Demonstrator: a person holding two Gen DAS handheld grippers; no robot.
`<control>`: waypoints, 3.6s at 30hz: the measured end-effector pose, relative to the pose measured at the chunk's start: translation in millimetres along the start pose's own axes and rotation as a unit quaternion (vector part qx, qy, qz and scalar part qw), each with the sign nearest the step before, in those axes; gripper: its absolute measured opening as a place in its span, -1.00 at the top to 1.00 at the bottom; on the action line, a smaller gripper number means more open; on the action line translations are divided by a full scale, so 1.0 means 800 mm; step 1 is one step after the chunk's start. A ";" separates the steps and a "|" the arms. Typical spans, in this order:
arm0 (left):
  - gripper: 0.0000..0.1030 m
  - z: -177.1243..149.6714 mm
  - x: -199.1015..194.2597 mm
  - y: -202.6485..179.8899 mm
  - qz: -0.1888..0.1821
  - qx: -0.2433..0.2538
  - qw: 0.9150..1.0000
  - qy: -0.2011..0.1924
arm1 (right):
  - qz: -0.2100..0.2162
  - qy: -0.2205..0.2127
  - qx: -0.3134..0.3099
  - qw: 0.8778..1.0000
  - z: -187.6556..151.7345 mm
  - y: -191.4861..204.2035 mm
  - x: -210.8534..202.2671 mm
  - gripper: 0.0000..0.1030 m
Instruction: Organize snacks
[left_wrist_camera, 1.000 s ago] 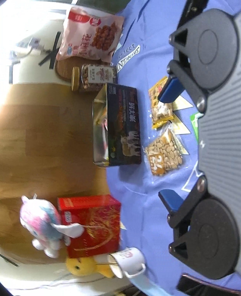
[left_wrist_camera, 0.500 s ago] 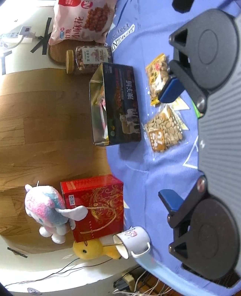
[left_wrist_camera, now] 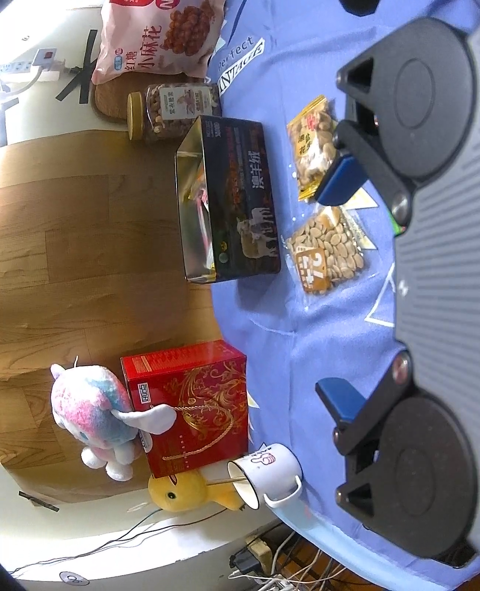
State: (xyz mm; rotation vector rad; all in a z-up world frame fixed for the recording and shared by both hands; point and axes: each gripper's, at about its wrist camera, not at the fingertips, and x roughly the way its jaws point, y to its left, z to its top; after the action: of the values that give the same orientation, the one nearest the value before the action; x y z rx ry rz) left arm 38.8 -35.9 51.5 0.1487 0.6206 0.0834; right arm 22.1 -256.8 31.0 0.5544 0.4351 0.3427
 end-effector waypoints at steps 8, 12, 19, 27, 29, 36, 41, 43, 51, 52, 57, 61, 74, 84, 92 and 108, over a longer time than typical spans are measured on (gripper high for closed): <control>-0.99 -0.001 0.004 0.002 0.007 0.004 1.000 -0.001 | -0.002 0.003 0.003 1.000 -0.002 -0.001 0.001 -0.21; -0.99 -0.003 0.006 0.003 0.009 0.004 1.000 0.001 | -0.003 0.004 0.003 1.000 -0.002 -0.001 0.003 -0.21; -0.99 -0.006 0.011 0.017 0.003 -0.008 1.000 0.006 | 0.000 0.010 -0.002 1.000 -0.005 0.003 0.006 -0.21; -0.83 -0.021 0.027 0.081 -0.102 -0.096 0.989 0.044 | 0.010 0.041 -0.034 0.999 -0.016 0.014 0.021 -0.21; -0.56 -0.028 0.037 0.099 -0.150 -0.129 0.978 0.073 | 0.017 0.062 -0.054 0.996 -0.022 0.021 0.030 -0.21; -0.23 -0.053 0.062 0.120 -0.310 -0.165 0.925 0.145 | 0.031 0.148 -0.154 0.977 -0.056 0.054 0.077 -0.21; -0.28 -0.061 0.073 0.097 -0.355 -0.124 0.911 0.167 | 0.029 0.167 -0.216 0.962 -0.062 0.072 0.102 -0.29; -0.29 -0.063 0.071 0.093 -0.361 -0.120 0.911 0.159 | 0.016 0.170 -0.255 0.952 -0.065 0.080 0.111 -0.34; 0.25 -0.049 0.076 0.081 -0.334 -0.105 0.925 0.146 | 0.002 0.157 -0.320 0.934 -0.080 0.082 0.128 -0.02; 0.26 -0.040 0.078 0.084 -0.341 -0.108 0.923 0.142 | 0.008 0.153 -0.306 0.939 -0.075 0.080 0.128 0.02; 0.28 0.027 0.084 0.085 -0.353 -0.096 0.926 0.094 | 0.013 0.103 -0.283 0.954 -0.031 0.080 0.133 0.03; 0.28 0.096 0.116 0.070 -0.344 -0.087 0.933 0.059 | 0.004 0.060 -0.287 0.956 0.028 0.081 0.159 0.03; 0.05 0.141 0.170 0.079 -0.295 -0.107 0.949 0.029 | -0.031 0.059 -0.175 0.982 0.129 0.028 0.257 -0.13; 0.10 0.007 0.141 0.142 -0.289 -0.183 0.930 0.137 | 0.060 0.201 -0.088 0.974 0.057 0.023 0.247 0.33; 0.13 -0.028 0.148 0.146 -0.285 -0.216 0.923 0.140 | 0.052 0.271 -0.025 0.961 0.055 0.005 0.290 0.28; 0.51 0.017 0.112 0.139 -0.290 -0.203 0.931 0.093 | 0.098 0.183 0.010 0.978 0.056 0.035 0.238 0.64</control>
State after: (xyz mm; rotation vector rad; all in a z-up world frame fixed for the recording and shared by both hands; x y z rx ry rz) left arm 115.7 82.9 29.1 -0.4516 0.8009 -0.3504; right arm 201.2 -173.2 23.6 0.5562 0.7414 0.6347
